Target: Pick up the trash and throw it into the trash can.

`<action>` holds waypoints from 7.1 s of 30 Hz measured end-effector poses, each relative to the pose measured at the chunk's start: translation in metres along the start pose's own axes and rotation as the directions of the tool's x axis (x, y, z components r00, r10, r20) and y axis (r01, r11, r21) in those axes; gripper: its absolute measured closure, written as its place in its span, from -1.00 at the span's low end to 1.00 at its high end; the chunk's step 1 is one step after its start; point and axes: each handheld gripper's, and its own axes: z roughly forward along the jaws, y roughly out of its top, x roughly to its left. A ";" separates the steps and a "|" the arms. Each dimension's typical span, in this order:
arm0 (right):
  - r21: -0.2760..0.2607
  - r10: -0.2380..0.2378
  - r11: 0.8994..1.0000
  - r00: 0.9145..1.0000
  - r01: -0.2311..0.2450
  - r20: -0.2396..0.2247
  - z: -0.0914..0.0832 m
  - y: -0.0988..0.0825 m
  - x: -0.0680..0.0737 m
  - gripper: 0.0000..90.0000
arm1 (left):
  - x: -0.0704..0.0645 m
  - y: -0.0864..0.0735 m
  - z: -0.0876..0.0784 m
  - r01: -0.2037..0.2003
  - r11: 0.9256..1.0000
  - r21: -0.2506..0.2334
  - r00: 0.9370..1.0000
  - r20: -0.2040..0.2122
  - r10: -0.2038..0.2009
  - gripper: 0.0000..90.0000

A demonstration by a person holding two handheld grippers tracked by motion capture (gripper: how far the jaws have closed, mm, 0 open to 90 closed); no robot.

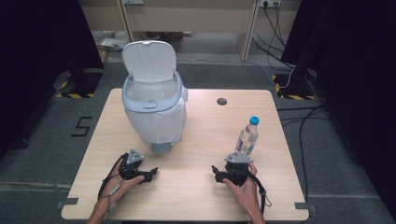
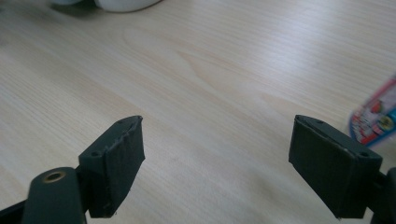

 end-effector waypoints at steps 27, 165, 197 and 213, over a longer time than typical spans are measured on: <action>-0.132 0.144 0.984 0.973 -0.121 0.180 -0.044 -0.025 -0.057 -0.66 | 0.000 0.000 0.000 0.002 1.000 0.000 1.000 0.000 -0.002 -0.68; -0.350 -0.151 0.931 0.981 0.099 -0.123 -0.023 0.329 0.046 -0.38 | 0.000 0.001 0.000 0.004 1.000 -0.001 1.000 0.001 -0.004 -0.68; -0.277 -0.156 0.957 0.955 0.083 -0.252 0.031 0.328 0.072 -0.39 | 0.001 0.001 0.000 0.005 1.000 0.000 1.000 0.001 -0.005 -0.68; -0.355 -0.149 0.932 0.969 0.072 -0.195 0.004 0.299 0.022 -0.02 | 0.001 0.000 0.000 0.007 1.000 0.004 1.000 -0.001 -0.007 -0.70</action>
